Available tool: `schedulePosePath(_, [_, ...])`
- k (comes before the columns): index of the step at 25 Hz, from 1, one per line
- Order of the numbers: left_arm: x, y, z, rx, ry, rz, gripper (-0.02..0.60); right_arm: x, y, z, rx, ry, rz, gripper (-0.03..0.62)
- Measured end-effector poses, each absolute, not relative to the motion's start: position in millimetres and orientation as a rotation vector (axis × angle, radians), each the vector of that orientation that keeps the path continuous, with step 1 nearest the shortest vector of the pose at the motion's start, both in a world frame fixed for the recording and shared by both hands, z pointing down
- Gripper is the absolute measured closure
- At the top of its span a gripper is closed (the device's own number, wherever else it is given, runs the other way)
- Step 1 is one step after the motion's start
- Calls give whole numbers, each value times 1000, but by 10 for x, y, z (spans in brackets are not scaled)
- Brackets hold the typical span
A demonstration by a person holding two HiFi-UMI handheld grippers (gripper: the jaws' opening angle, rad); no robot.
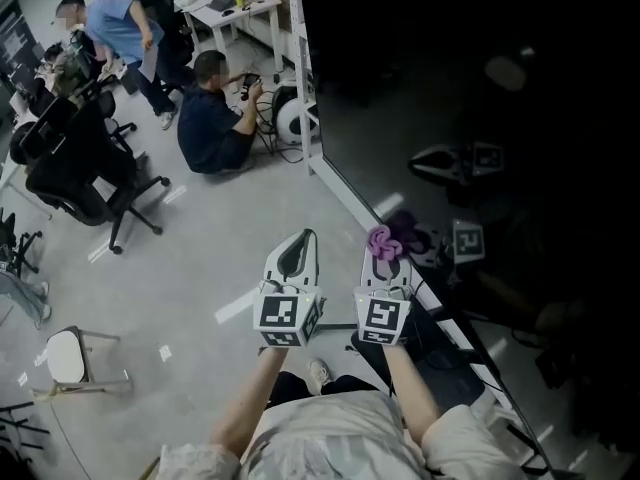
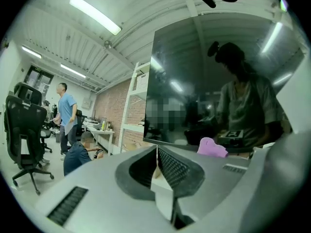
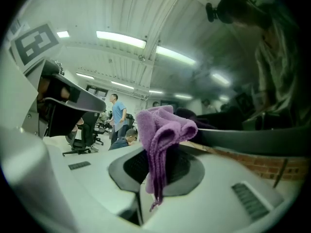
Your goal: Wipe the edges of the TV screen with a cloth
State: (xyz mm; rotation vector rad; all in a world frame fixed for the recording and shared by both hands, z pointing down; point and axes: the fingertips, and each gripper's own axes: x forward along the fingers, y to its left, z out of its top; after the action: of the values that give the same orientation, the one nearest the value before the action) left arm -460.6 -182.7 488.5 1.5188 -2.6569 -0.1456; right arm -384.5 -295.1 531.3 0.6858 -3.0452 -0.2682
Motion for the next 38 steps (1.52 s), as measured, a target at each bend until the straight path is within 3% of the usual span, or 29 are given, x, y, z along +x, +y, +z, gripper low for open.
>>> schedulePosePath(11, [-5604, -2044, 4851, 1656, -2571, -205, 560, -4834, -2917, 5267, 749, -2980, -397, 545])
schedulePosePath(25, [-7002, -2651, 4855, 2147, -2165, -95, 560, -5824, -3026, 5256, 1320, -2697, -405, 545])
schedulePosePath(38, [-6872, -3031, 4934, 2382, -1866, -123, 560, -5917, -2860, 5143, 1544, -2495, -393, 545])
